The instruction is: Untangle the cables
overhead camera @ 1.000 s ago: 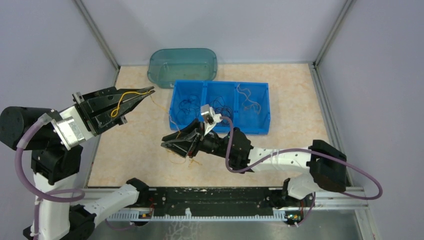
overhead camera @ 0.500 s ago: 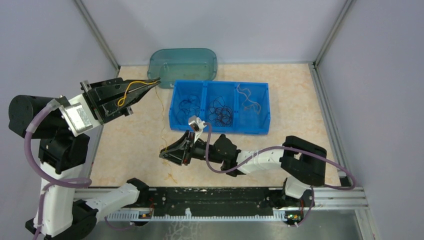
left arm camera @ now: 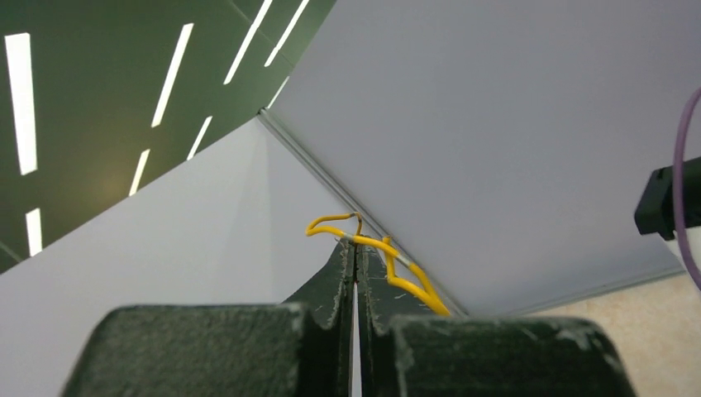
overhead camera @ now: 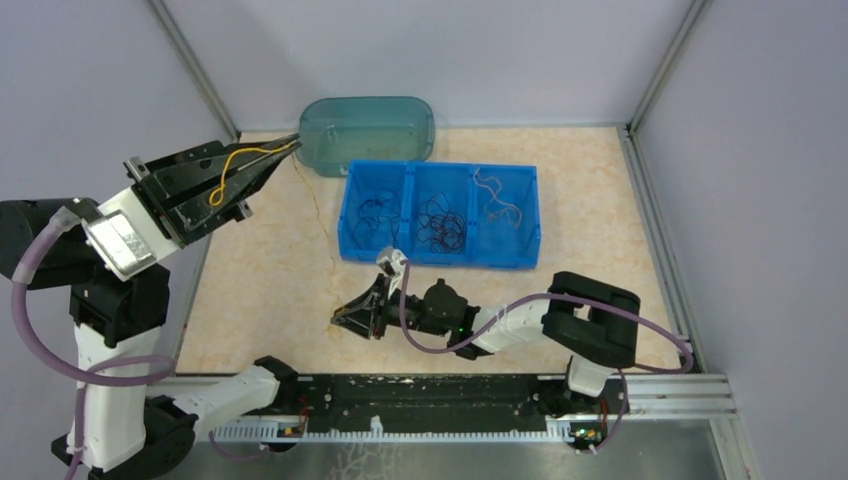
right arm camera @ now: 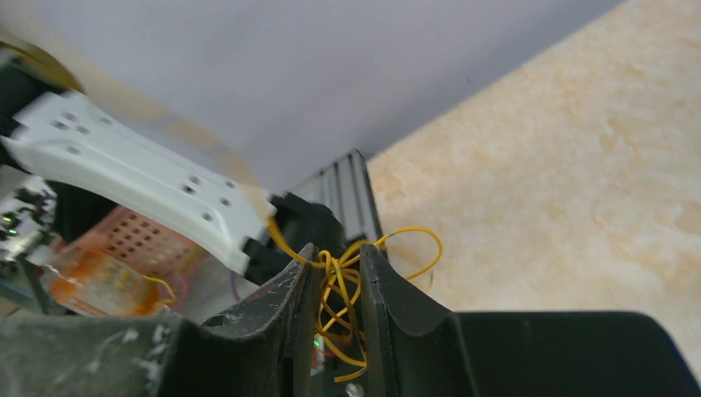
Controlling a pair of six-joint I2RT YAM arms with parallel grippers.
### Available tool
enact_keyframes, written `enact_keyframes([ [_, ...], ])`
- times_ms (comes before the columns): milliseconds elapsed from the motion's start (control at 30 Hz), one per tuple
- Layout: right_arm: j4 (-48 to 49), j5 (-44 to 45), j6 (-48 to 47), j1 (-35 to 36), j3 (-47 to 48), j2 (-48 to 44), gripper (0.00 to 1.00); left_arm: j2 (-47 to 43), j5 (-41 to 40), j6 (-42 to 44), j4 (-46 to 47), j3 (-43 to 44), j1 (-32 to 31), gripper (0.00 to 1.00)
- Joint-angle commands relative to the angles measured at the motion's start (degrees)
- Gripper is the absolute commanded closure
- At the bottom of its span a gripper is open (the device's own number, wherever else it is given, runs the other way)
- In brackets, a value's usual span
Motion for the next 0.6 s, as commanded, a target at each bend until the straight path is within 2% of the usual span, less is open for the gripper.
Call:
enact_keyframes([
  [0, -1.11, 3.49, -3.68, 0.59, -1.82, 3.08, 0.75, 0.96, -2.82, 0.67, 5.07, 2.54, 0.27, 0.96],
  [167, -2.78, 7.22, -6.23, 0.59, -4.71, 3.24, 0.72, 0.44, -6.53, 2.07, 10.62, 1.20, 0.29, 0.95],
  [567, 0.90, 18.51, -8.67, 0.51, -14.50, 4.73, 0.65, 1.36, -19.43, 15.41, 28.03, 1.25, 0.31, 0.97],
])
